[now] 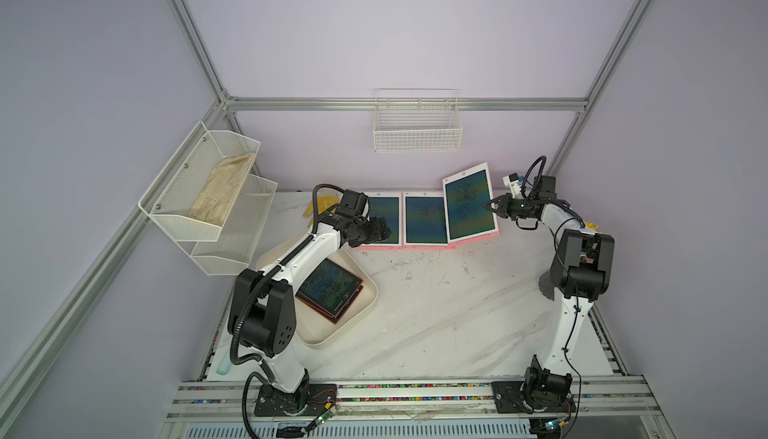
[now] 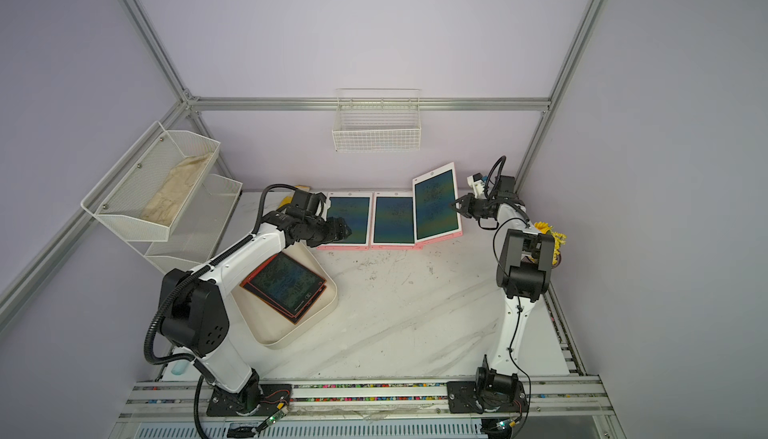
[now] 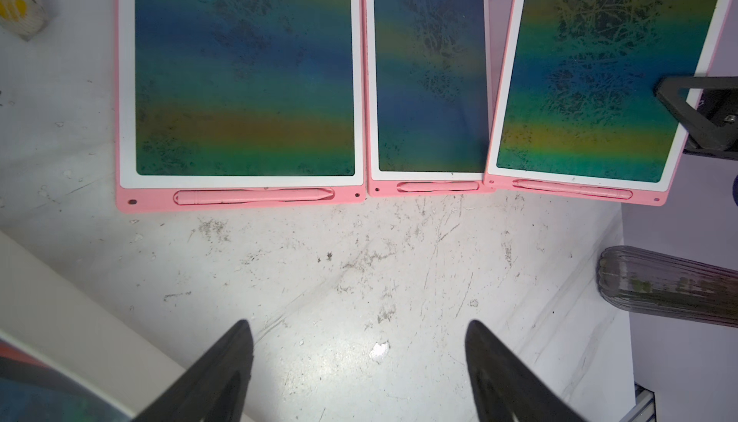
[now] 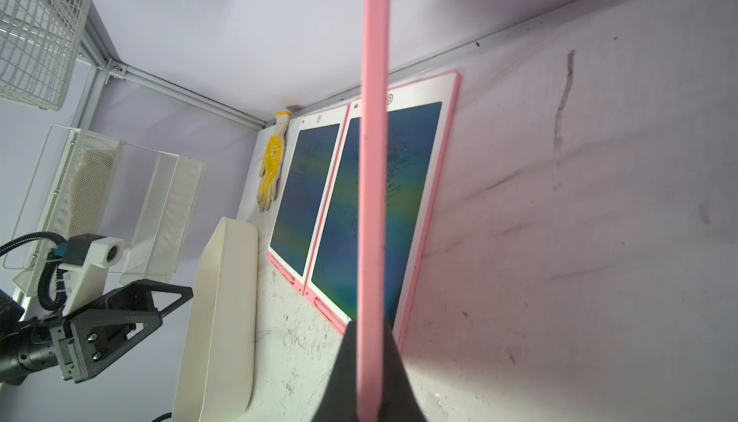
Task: Take out the writing tablet from the storage box
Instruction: Place the writing tablet at the center of the board.
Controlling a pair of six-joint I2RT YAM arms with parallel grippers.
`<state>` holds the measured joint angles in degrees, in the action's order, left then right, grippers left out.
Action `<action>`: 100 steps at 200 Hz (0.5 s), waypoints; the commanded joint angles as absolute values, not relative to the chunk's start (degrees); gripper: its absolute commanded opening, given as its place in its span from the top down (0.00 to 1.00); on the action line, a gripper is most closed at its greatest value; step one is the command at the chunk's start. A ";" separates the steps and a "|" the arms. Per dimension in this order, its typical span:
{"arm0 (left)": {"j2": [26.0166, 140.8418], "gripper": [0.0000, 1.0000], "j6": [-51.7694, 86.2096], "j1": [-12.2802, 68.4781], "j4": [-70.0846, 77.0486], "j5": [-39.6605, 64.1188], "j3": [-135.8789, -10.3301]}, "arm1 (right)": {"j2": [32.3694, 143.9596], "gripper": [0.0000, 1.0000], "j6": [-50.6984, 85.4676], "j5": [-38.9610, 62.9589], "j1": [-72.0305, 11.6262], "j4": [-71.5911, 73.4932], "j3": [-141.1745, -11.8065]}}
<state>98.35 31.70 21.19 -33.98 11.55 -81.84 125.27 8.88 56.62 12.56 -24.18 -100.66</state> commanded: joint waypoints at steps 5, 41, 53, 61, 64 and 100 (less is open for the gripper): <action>97.87 0.18 30.78 21.45 -29.58 13.62 -81.64 | 125.12 1.00 6.28 59.48 13.53 -24.94 -102.04; 99.67 0.18 30.77 21.45 -28.42 14.90 -82.48 | 126.30 1.00 5.95 60.42 15.65 -25.11 -101.66; 100.92 0.18 30.88 21.42 -28.45 15.82 -83.53 | 126.05 1.00 5.95 60.88 16.87 -25.06 -101.51; 101.67 0.18 30.76 21.42 -28.41 16.25 -84.27 | 125.78 1.00 5.87 61.44 17.67 -24.95 -101.22; 101.84 0.18 30.77 21.42 -28.44 16.40 -84.41 | 125.65 1.00 5.80 61.58 17.94 -24.89 -101.12; 103.35 0.18 30.32 21.45 -28.64 16.29 -85.08 | 127.18 1.00 6.16 61.52 18.54 -25.24 -102.47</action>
<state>103.57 31.68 21.19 -30.04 14.92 -81.87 125.71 8.05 58.83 18.39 -25.34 -100.73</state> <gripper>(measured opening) 0.816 0.089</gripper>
